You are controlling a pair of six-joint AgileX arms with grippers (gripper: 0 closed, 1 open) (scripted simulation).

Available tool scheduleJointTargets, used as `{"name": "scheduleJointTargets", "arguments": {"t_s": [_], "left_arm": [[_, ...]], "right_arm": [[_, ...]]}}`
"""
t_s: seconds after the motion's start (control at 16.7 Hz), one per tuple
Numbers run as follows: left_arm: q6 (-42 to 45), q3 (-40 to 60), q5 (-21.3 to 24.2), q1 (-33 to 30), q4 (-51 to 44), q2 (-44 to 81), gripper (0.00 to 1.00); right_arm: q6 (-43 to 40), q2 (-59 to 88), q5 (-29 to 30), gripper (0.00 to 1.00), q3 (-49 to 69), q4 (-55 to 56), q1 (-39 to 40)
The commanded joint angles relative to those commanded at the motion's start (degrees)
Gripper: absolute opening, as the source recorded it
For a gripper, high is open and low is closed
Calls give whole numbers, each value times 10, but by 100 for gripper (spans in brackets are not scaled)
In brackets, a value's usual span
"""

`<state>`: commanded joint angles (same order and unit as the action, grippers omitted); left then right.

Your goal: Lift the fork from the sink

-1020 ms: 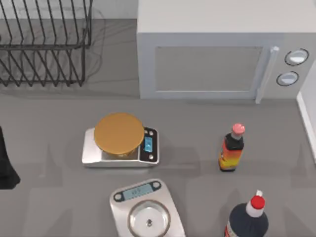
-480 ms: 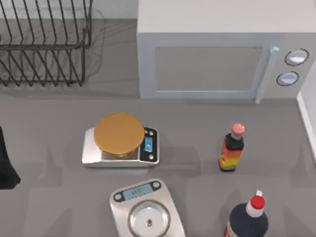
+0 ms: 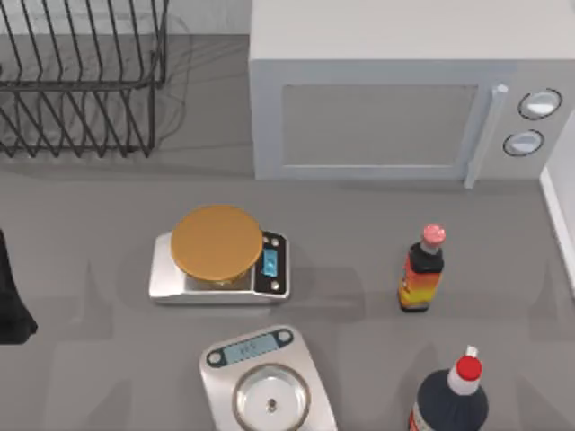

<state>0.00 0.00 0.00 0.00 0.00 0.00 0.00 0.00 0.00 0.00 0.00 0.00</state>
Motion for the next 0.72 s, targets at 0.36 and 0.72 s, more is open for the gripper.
{"name": "scheduleJointTargets", "arguments": {"t_s": [0.36, 0.72], "left_arm": [[0, 0, 0, 0, 0, 0, 100], [0, 0, 0, 0, 0, 0, 100]], "right_arm": [[-8, 59, 0, 100, 57, -38, -9], [-39, 320, 1, 100, 298, -187, -43]]}}
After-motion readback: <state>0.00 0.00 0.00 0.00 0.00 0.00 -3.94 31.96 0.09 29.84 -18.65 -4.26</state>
